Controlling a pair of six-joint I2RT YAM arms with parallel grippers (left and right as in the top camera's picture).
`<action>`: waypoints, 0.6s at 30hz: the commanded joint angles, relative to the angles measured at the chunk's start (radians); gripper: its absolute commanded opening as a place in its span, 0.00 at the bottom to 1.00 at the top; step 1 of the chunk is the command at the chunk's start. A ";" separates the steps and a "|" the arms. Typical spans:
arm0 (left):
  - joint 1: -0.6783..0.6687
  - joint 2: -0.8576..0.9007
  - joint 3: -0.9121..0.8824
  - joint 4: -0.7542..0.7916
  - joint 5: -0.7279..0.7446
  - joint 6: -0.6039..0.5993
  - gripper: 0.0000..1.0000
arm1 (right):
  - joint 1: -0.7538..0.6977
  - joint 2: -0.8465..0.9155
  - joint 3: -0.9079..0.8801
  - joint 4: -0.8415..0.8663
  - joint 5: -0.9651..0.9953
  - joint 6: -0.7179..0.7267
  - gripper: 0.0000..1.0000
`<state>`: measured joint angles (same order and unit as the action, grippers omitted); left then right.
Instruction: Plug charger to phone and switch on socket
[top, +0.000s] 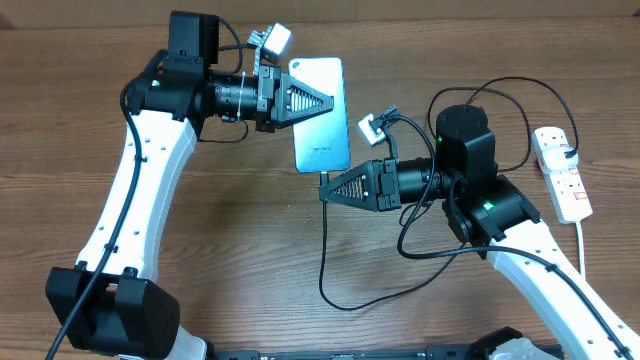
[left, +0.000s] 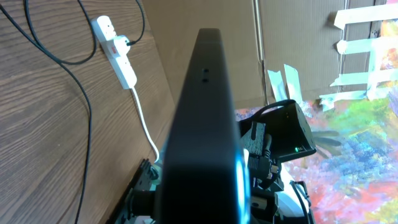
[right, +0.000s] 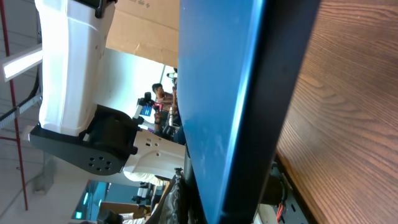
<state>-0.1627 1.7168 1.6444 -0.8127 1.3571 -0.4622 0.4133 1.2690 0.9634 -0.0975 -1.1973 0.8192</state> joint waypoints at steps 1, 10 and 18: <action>-0.002 -0.023 0.010 -0.002 0.031 0.010 0.04 | -0.002 -0.002 0.018 0.024 0.036 0.021 0.04; -0.019 -0.023 0.010 -0.047 0.083 0.081 0.04 | -0.019 0.000 0.018 0.048 0.036 0.046 0.04; -0.021 -0.023 0.011 -0.081 0.084 0.104 0.04 | -0.051 0.002 0.018 0.054 0.039 0.052 0.04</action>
<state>-0.1619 1.7168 1.6447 -0.8761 1.3834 -0.4217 0.4065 1.2690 0.9630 -0.0750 -1.2358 0.8669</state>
